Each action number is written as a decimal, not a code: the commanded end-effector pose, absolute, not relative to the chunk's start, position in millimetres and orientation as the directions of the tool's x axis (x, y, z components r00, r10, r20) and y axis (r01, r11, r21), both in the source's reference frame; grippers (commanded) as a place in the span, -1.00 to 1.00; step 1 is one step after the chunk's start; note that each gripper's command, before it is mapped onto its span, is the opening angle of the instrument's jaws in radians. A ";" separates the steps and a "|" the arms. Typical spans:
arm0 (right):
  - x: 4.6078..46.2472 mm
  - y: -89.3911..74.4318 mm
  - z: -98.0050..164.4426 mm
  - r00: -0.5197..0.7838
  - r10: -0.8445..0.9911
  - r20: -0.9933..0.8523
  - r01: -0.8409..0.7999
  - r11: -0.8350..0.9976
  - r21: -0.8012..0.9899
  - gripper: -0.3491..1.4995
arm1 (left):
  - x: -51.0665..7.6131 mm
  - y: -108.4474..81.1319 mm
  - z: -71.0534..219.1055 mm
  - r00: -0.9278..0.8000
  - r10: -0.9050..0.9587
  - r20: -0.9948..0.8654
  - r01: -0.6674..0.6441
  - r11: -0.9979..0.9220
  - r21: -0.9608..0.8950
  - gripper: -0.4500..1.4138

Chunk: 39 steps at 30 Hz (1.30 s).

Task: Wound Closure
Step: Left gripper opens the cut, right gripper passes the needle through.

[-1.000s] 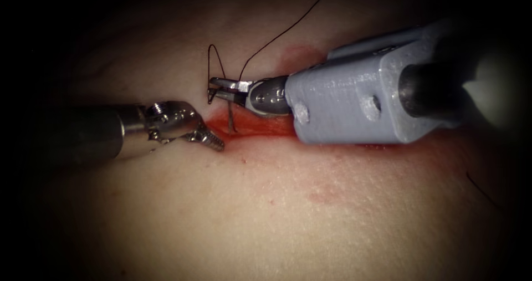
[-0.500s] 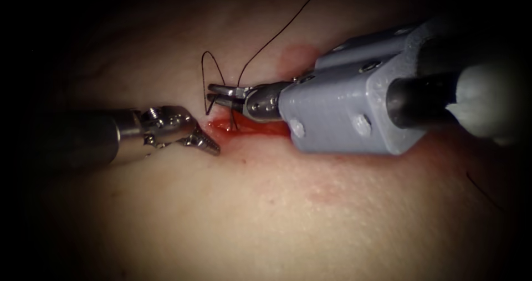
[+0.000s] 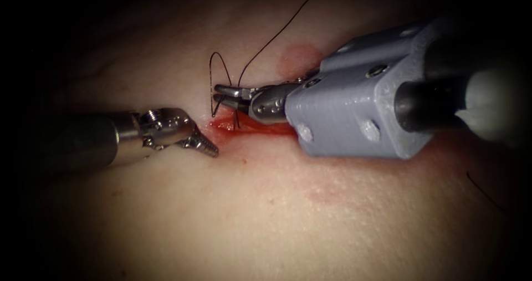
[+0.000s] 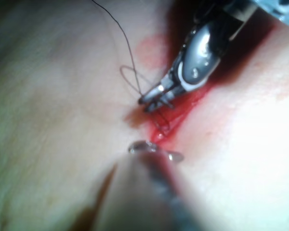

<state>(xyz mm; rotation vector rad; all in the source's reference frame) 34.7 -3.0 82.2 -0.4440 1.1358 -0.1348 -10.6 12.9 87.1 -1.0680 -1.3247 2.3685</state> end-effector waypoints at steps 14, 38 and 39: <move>35.4 -5.1 83.7 0.444 -0.288 -0.849 -0.103 0.924 -0.367 -1.00 | -11.1 12.8 87.7 -0.708 0.511 -0.488 0.147 -0.569 -0.809 -0.89; 35.4 -4.7 80.9 0.325 0.198 -0.925 -0.309 0.946 0.094 -1.00 | -10.8 12.2 87.8 -0.705 0.511 -0.492 0.141 -0.579 -0.803 -0.89; 35.4 -4.7 80.8 0.321 0.210 -0.923 -0.313 0.944 0.106 -1.00 | -10.8 12.1 87.8 -0.705 0.511 -0.492 0.141 -0.579 -0.803 -0.89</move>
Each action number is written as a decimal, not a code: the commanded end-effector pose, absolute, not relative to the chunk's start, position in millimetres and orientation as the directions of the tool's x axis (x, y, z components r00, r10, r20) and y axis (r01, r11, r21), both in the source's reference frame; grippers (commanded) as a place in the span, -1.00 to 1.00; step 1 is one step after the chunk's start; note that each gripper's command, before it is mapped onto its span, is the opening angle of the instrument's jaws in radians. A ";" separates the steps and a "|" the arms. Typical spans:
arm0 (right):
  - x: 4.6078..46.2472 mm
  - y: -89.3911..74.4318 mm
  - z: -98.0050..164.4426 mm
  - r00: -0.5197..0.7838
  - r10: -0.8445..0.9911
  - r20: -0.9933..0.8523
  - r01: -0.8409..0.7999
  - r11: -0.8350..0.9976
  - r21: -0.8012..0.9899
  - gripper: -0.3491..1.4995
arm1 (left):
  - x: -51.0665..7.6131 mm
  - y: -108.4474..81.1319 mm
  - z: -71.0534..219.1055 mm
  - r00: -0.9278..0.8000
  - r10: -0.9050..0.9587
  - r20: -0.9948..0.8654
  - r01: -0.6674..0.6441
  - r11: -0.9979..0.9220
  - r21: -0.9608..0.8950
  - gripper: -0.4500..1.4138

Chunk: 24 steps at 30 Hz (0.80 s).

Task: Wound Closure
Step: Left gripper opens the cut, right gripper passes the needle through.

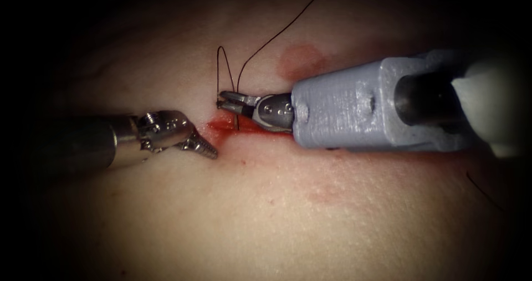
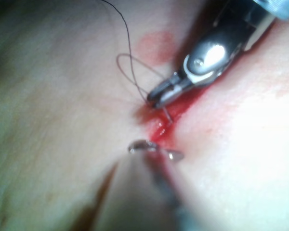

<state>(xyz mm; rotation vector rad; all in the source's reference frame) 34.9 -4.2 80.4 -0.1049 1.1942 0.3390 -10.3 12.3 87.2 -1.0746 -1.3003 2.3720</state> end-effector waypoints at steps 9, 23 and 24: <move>35.5 -4.8 80.6 0.326 0.278 -0.904 -0.321 0.931 0.171 -1.00 | -10.5 11.9 87.8 -0.703 0.511 -0.494 0.139 -0.582 -0.801 -0.89; 36.0 -5.1 81.0 0.411 0.337 -0.847 -0.440 0.887 0.139 -1.00 | -10.5 9.7 83.0 -0.675 0.528 -0.515 0.059 -0.657 -0.751 -0.89; 36.0 -5.1 81.0 0.413 0.343 -0.844 -0.452 0.881 0.137 -1.00 | -11.1 9.2 82.4 -0.663 0.534 -0.525 0.053 -0.666 -0.744 -0.89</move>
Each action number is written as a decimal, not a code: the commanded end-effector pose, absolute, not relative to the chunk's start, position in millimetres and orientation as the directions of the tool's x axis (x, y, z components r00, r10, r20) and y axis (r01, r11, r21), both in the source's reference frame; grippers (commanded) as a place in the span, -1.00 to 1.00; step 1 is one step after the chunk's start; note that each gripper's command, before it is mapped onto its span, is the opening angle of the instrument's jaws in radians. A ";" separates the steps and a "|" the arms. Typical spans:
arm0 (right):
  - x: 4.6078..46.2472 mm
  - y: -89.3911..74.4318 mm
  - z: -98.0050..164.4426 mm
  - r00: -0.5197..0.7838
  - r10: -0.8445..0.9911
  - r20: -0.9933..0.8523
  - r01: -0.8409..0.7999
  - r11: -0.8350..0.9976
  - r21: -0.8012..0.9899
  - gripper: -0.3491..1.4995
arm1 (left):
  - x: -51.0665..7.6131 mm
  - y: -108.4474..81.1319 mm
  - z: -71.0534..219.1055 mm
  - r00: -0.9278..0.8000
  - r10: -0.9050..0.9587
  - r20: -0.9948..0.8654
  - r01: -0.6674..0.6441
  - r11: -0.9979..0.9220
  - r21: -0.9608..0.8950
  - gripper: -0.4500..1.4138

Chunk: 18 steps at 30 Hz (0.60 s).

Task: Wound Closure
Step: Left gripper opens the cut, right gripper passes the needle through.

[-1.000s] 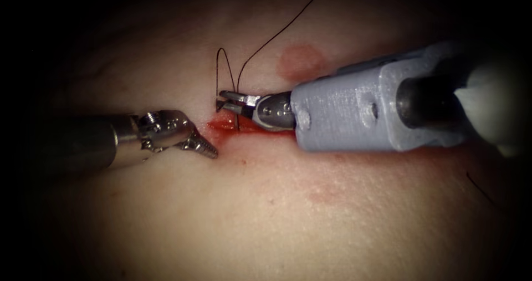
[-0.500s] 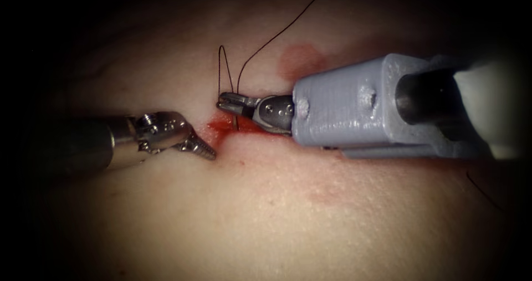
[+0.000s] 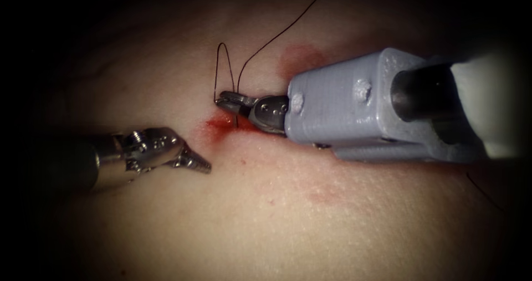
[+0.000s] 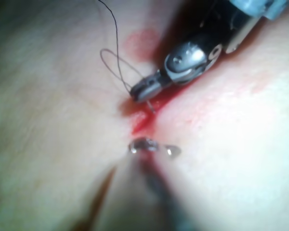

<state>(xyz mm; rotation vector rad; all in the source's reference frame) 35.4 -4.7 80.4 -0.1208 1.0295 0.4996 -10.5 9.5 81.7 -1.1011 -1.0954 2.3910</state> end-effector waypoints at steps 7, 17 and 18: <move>35.9 -5.2 81.0 0.419 0.349 -0.838 -0.461 0.877 0.134 -1.00 | -12.7 8.7 83.8 -0.642 0.547 -0.537 0.029 -0.683 -0.730 -0.89; 36.0 -5.0 80.6 0.399 0.379 -0.835 -0.484 0.861 0.159 -1.00 | -13.4 9.4 87.3 -0.628 0.555 -0.546 0.006 -0.698 -0.716 -0.89; 36.0 -5.1 80.6 0.393 0.390 -0.833 -0.491 0.854 0.168 -1.00 | -13.4 9.1 87.8 -0.630 0.552 -0.547 0.008 -0.699 -0.715 -0.89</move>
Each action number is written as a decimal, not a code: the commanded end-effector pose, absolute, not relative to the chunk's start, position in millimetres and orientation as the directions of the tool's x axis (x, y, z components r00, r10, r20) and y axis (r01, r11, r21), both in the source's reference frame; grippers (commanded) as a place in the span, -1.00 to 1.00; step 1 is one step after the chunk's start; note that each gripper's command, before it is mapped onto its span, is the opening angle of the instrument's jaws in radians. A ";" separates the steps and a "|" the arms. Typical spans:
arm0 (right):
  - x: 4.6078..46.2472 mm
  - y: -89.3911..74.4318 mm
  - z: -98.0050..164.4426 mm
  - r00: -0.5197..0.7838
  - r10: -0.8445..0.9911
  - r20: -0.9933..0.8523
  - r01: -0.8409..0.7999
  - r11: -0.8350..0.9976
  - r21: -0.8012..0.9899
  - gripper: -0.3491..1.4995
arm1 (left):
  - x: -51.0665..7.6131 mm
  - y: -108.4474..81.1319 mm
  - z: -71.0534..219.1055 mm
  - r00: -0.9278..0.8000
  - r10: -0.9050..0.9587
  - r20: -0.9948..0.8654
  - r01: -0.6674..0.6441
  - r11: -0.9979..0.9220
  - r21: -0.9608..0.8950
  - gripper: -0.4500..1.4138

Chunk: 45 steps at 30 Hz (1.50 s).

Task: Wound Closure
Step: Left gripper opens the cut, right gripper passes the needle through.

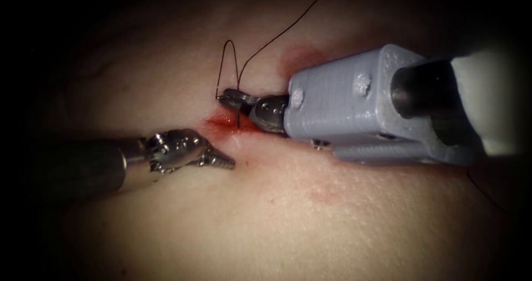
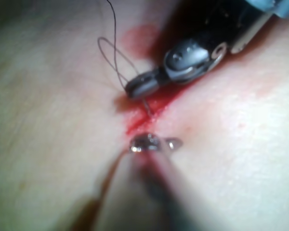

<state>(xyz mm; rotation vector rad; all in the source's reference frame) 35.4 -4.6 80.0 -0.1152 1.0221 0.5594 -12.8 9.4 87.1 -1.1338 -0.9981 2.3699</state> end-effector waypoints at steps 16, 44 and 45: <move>36.4 -6.3 80.7 0.369 0.489 -0.790 -0.489 0.825 0.282 -1.00 | -12.4 8.7 87.9 -0.635 0.544 -0.548 0.023 -0.695 -0.718 -0.89; 37.2 -7.7 79.7 0.334 0.589 -0.736 -0.387 0.797 0.463 -1.00 | -11.1 8.5 87.8 -0.637 0.537 -0.552 0.034 -0.696 -0.717 -0.89; 37.6 -7.8 79.7 0.333 0.590 -0.735 -0.379 0.798 0.469 -1.00 | -11.1 8.5 87.7 -0.637 0.538 -0.552 0.034 -0.696 -0.717 -0.89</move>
